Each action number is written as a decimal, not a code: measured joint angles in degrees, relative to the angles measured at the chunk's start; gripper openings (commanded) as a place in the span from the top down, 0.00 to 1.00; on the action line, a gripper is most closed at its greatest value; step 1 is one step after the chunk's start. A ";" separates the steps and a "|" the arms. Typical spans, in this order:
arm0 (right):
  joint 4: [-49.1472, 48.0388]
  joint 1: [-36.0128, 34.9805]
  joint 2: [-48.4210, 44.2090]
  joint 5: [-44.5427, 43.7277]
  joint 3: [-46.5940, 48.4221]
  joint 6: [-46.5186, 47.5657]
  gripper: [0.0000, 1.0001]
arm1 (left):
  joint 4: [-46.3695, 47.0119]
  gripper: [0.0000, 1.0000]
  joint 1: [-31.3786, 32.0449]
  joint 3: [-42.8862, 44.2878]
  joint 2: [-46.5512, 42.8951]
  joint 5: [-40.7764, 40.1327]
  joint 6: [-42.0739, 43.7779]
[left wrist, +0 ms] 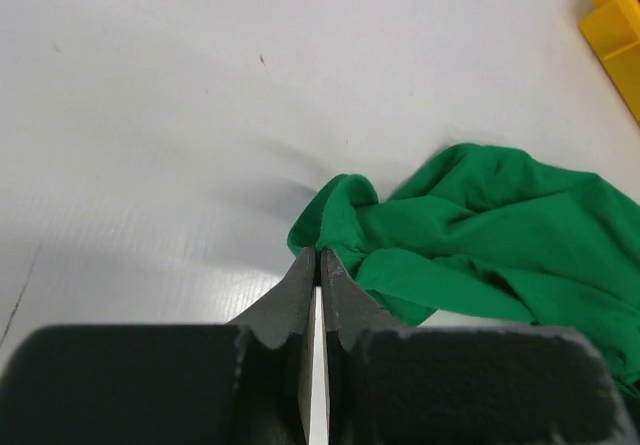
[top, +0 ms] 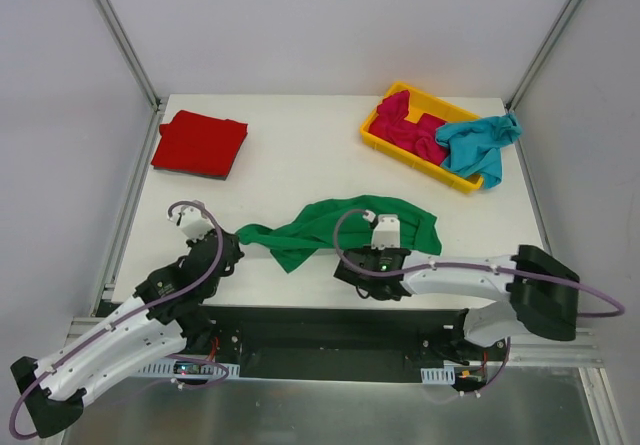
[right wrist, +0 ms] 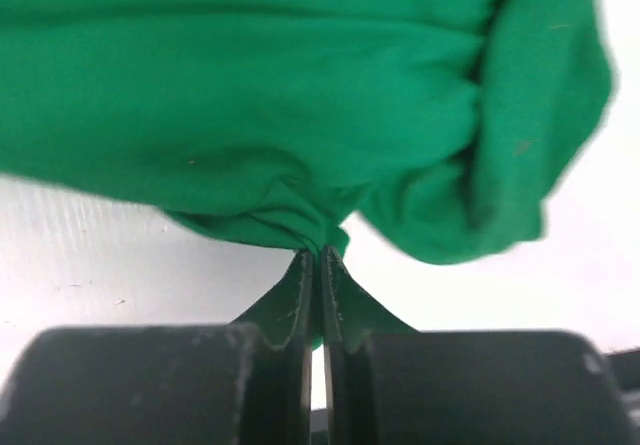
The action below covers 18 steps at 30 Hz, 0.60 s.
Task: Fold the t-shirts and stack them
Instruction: Flatten out the tshirt
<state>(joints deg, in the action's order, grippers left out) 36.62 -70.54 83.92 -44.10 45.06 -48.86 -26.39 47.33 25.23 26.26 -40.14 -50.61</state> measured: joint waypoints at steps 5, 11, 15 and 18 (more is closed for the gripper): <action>9.42 2.29 -15.15 -6.84 0.17 0.26 1.00 | -1.05 1.00 -0.02 5.75 2.71 -4.31 0.33; 9.60 16.06 -33.35 -8.24 6.21 17.51 1.00 | -1.79 1.00 0.00 18.21 7.78 -10.86 3.45; 4.81 22.43 -40.41 -3.34 13.62 30.38 1.00 | -1.03 1.00 0.72 29.40 13.05 -14.84 7.67; 3.10 24.28 -40.57 1.86 22.56 39.21 1.00 | -0.44 1.00 0.70 36.28 16.87 -17.27 11.65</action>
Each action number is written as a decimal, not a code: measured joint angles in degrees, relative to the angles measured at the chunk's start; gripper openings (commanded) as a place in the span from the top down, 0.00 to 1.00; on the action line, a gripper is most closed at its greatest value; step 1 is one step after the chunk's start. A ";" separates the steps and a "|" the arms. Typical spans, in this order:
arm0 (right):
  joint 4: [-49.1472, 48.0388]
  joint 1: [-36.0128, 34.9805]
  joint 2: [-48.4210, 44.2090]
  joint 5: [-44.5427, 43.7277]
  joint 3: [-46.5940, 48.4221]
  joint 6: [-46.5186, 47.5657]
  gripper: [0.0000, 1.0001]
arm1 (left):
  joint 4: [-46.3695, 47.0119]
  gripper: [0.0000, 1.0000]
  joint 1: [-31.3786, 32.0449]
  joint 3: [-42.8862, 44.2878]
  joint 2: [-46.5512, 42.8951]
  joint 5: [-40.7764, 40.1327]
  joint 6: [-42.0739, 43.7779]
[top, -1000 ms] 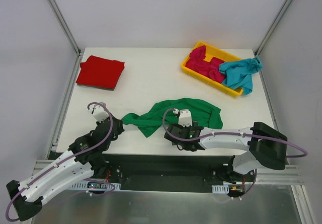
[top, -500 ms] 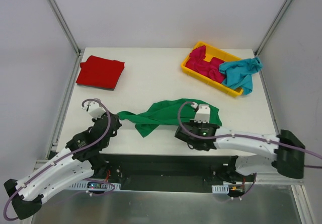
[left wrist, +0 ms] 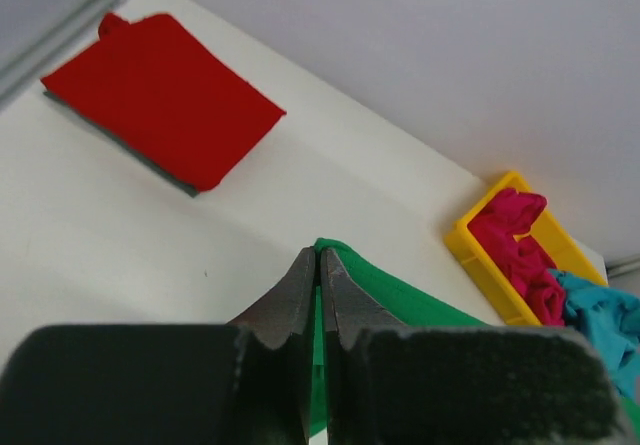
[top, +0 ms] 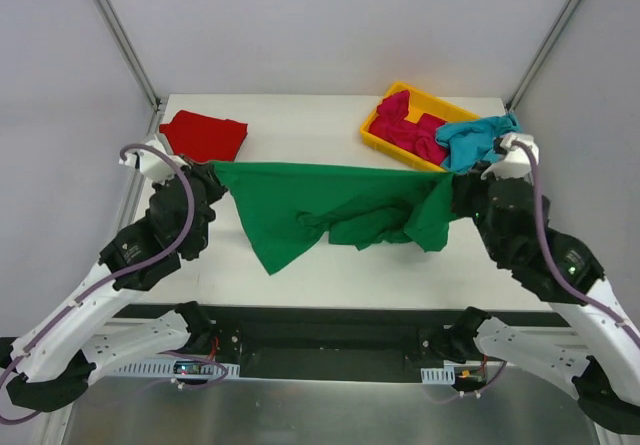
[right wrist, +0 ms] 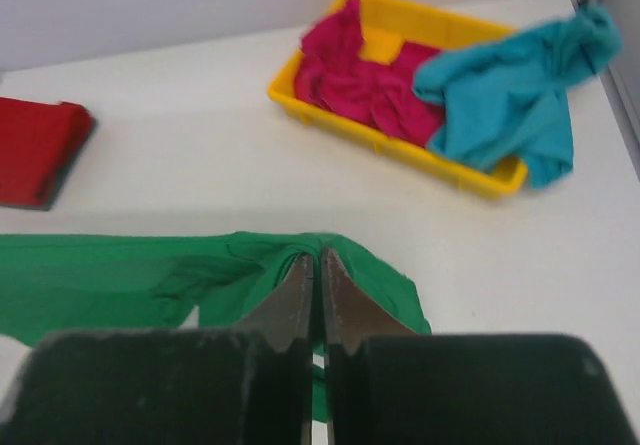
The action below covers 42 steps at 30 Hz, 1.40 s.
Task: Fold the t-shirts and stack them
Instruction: Flatten out the tshirt
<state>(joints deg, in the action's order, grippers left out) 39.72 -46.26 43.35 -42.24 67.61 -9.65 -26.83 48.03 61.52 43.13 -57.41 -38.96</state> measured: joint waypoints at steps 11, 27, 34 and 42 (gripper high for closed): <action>5.01 0.70 13.03 21.42 36.87 19.08 1.00 | 3.06 1.00 -0.07 25.33 6.16 2.40 19.54; 9.51 4.66 30.23 20.17 58.03 31.32 1.00 | 15.58 1.00 -8.76 41.75 23.63 3.41 41.57; 8.94 13.64 47.74 22.29 67.45 36.26 1.00 | 11.76 1.00 -19.85 50.38 42.56 10.49 44.83; 5.29 15.63 47.34 31.17 69.75 37.35 1.00 | 12.31 1.00 -22.21 65.26 44.70 14.32 50.82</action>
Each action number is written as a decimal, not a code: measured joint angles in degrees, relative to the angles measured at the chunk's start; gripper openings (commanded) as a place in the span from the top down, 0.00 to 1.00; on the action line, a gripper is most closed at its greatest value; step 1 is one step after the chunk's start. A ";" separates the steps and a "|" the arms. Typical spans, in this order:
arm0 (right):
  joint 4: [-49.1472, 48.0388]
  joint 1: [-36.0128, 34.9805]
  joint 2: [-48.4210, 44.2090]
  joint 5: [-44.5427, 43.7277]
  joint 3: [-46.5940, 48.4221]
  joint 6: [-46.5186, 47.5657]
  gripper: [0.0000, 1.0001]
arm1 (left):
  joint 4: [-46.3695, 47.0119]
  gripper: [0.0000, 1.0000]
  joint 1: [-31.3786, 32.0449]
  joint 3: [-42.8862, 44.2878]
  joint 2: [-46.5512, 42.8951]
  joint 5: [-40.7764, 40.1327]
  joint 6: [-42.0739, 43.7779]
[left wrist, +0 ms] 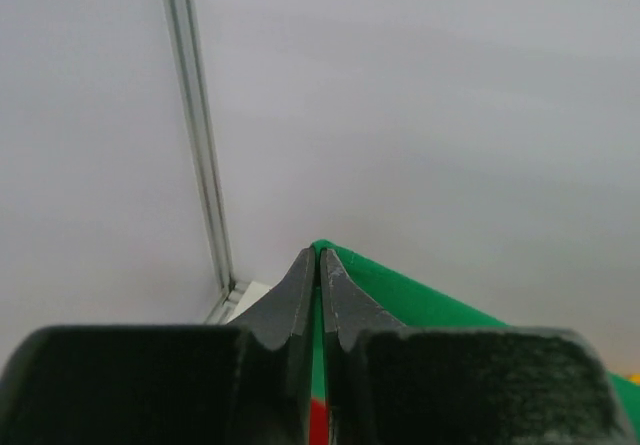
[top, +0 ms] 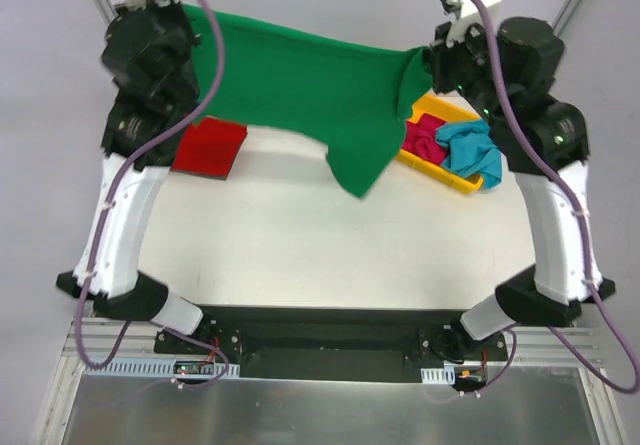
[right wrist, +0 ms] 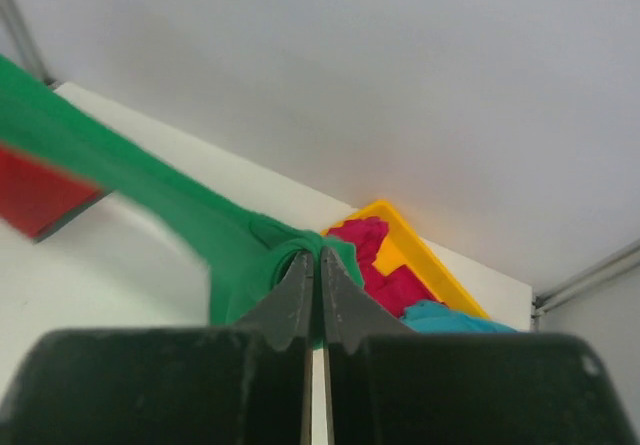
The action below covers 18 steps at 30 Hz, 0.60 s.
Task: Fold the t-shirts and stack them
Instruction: Flatten out the tshirt
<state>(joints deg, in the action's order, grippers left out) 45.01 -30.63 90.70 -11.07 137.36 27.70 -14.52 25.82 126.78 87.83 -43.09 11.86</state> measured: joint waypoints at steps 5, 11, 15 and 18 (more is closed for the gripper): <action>1.33 -0.85 -13.49 11.02 -14.05 -1.29 1.00 | 3.19 1.00 -0.02 -24.22 -19.26 -0.48 -3.52; 1.68 -9.25 -27.41 20.87 -42.53 -1.95 0.95 | 1.07 0.92 -0.04 -66.42 -43.06 -3.63 -22.67; -2.12 -14.21 -28.65 25.22 -63.12 -3.65 0.82 | -8.94 0.46 -0.04 -84.41 -50.80 -3.65 -38.45; -5.01 -17.05 -24.59 26.58 -75.49 -6.03 0.43 | -16.09 0.13 -0.04 -92.59 -56.92 -2.73 -48.94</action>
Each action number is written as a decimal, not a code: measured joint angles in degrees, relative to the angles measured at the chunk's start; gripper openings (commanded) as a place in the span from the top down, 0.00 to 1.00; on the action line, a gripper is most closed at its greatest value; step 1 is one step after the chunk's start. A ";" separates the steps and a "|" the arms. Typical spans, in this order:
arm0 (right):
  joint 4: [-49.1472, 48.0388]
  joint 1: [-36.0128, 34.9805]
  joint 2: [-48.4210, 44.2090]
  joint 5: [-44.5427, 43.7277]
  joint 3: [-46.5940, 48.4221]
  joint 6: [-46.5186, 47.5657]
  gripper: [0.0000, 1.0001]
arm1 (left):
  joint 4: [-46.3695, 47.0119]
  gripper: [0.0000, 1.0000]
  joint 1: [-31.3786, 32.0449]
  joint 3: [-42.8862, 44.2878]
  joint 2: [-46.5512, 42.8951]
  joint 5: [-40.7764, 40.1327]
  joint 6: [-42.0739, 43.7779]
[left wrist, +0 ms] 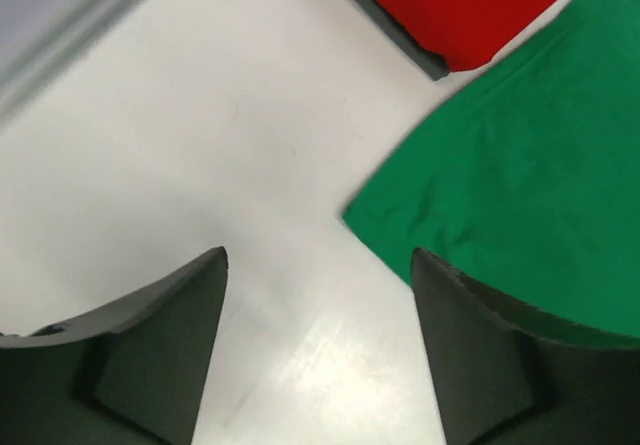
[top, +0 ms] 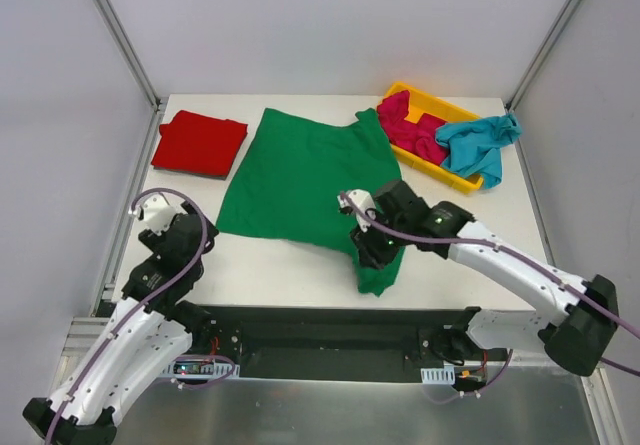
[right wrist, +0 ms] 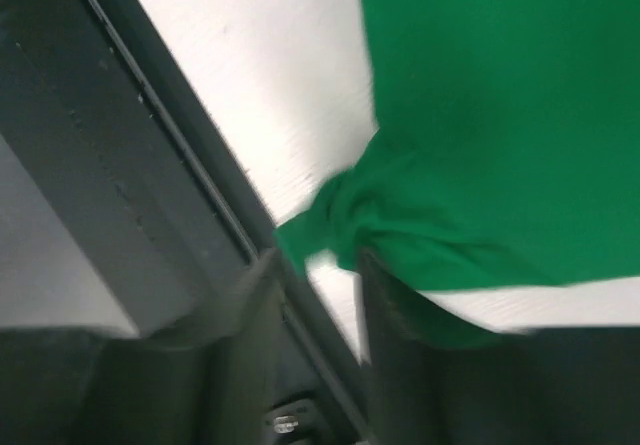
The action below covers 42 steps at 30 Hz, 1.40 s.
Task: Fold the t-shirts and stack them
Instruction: Flatten out the tshirt
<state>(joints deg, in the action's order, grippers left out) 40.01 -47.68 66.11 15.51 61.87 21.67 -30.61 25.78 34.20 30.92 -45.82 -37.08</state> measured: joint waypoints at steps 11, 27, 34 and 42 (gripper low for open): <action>-8.26 -1.79 -6.03 -13.03 -10.38 -17.38 0.04 | -5.77 0.01 0.00 5.01 6.95 5.38 -12.55; -15.04 0.81 -12.87 -20.02 -30.91 -42.82 0.04 | -4.33 0.01 -0.04 2.19 15.87 13.07 -15.45; -17.97 8.76 2.64 -18.88 -28.28 -43.06 0.04 | -3.74 0.01 -4.63 -0.66 18.16 15.91 -15.67; -19.56 21.57 14.49 -19.02 -20.46 -38.36 0.04 | -3.28 0.01 -7.52 -1.95 18.45 20.35 -15.91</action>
<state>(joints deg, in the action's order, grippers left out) 20.45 -26.11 80.60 -3.51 41.41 -16.69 -33.89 18.26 32.25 49.36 -25.47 -52.99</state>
